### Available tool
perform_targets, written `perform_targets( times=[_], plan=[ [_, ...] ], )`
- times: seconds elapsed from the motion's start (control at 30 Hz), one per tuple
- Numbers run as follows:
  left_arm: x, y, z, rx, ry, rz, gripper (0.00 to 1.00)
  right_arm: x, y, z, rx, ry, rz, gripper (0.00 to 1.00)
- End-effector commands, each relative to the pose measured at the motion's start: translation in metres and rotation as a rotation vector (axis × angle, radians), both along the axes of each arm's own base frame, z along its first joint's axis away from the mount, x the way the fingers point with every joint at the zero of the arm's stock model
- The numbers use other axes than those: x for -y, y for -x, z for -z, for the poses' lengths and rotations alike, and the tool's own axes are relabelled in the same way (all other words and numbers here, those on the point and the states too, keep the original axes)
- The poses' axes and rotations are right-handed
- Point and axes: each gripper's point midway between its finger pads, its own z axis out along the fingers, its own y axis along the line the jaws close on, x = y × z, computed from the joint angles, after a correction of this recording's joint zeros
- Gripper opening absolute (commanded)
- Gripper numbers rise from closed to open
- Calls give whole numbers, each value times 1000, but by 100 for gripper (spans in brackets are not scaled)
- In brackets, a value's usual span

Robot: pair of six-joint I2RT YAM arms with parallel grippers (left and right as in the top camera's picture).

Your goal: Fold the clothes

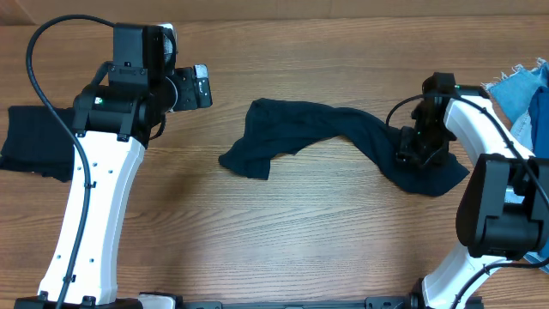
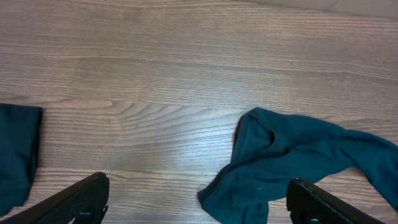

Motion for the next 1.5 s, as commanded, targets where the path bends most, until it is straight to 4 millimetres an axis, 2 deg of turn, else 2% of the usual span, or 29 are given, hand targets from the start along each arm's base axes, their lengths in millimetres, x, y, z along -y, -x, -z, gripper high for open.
perform_targets(
  times=[0.0, 0.1, 0.13, 0.17, 0.27, 0.33, 0.43, 0.5, 0.6, 0.73, 0.8, 0.87, 0.93, 1.0, 1.03, 1.1, 1.17, 1.2, 1.3, 1.4, 1.47],
  plan=[
    [4, -3, -8, 22, -6, 32, 94, -2, 0, -8, 24, -7, 24, 26],
    [4, -3, -8, 22, -6, 32, 94, -18, 3, -22, 26, -100, 18, 10],
    [4, -3, -8, 24, -5, 32, 95, -29, 4, -39, 52, -166, -16, 5],
    [4, -3, -8, 25, -5, 32, 96, -33, 4, -53, 72, -189, -25, 4],
    [4, -3, -8, 23, -5, 32, 96, -45, 11, -124, 233, -238, -55, 4],
    [4, -3, -8, 25, -5, 32, 96, -49, 20, -183, 421, -231, -85, 4],
    [4, -3, -8, 25, -5, 32, 97, -50, 40, -256, 703, -189, -123, 4],
    [5, -4, -9, 28, -5, 32, 97, -47, 47, -288, 846, -144, -127, 4],
    [5, -4, -9, 28, -5, 32, 97, -42, 47, -304, 926, -104, -124, 4],
    [4, -4, -9, 28, -5, 32, 97, -39, 18, -280, 852, -114, -116, 4],
    [5, -4, -8, 27, -5, 32, 97, -35, -12, -255, 796, -117, -112, 4],
    [5, -4, -7, 23, -5, 32, 97, -26, -46, -222, 740, -87, -98, 4],
    [5, -3, -3, 6, -6, 34, 96, -11, -75, -172, 641, -48, -64, 4],
    [10, 1, 6, -31, -9, 87, 94, -1, -81, -133, 536, -57, 20, 16],
    [16, 4, 12, -62, 2, 127, 91, 3, -79, -123, 497, -61, 57, 23],
    [28, 15, 36, -165, 25, 192, 86, 12, -69, -118, 449, -67, 139, 43],
    [37, 24, 60, -263, 31, 218, 83, 19, -60, -125, 431, -73, 197, 54],
    [47, 30, 78, -332, 50, 248, 82, 19, -54, -130, 422, -91, 214, 57],
    [81, 46, 114, -451, 99, 398, 76, 12, -45, -139, 416, -131, 215, 60],
    [112, 68, 159, -587, 71, 506, 74, 11, -41, -140, 405, -132, 214, 62],
    [126, 77, 178, -640, 55, 543, 74, 11, -40, -140, 404, -132, 214, 62]
  ],
)
